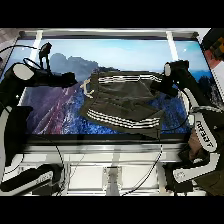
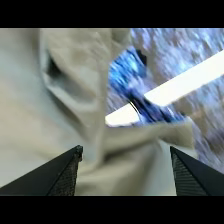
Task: Fold the clothes and pants, and hang the long-sleeved shirts on hangers.
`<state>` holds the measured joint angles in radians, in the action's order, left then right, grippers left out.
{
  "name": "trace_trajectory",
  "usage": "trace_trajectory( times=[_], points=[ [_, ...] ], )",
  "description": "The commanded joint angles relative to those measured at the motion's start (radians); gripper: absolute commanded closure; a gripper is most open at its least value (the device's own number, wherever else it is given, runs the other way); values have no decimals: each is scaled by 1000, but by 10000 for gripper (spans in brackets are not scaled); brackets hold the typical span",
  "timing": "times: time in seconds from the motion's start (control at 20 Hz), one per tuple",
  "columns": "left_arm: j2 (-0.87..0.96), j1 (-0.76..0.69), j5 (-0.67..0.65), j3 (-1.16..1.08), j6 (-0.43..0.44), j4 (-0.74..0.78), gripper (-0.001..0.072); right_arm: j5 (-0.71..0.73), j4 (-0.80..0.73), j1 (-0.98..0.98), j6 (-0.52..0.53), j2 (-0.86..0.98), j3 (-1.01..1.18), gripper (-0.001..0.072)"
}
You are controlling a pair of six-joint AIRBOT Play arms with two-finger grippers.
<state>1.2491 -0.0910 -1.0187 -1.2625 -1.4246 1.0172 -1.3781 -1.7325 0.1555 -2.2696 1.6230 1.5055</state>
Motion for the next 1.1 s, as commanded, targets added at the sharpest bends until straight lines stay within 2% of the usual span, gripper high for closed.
trace_trajectory(
  times=[0.0, 0.05, 0.1, 0.15, 0.25, 0.35, 0.45, 0.5, 0.75, 0.9, 1.05],
  points=[
    [21, -1, 0, -1, 0, 4, 695, 126, -13, -1, 60, 0, 66, 94],
    [32, -1, 0, -1, 0, 4, 695, 149, -24, -6, 57, 0, 98, 145],
    [43, -1, -1, -1, 0, 3, 695, 161, -27, -19, 56, 0, 129, 342],
    [51, -1, -5, 0, 0, 3, 695, 170, -16, -29, 56, 0, 148, 386],
    [64, -1, -23, 0, 0, 3, 696, 144, 38, -50, 58, 2, 155, 251],
    [69, -1, -35, 0, 0, 3, 695, 86, 141, -71, 85, 30, 154, 254],
    [69, -1, -46, 0, 0, 4, 695, 81, 325, -108, 174, 78, 154, 254],
    [69, -1, -53, 0, 0, 4, 695, 80, 368, -122, 178, 96, 154, 254],
    [69, -1, -60, 0, 0, 4, 696, 26, 255, -159, 178, 109, 154, 254],
    [69, -1, -61, 0, 0, 3, 695, 17, 263, -174, 189, 110, 154, 253],
    [69, -1, -61, 0, 0, 4, 695, 14, 311, -174, 243, 126, 154, 253]
  ],
)
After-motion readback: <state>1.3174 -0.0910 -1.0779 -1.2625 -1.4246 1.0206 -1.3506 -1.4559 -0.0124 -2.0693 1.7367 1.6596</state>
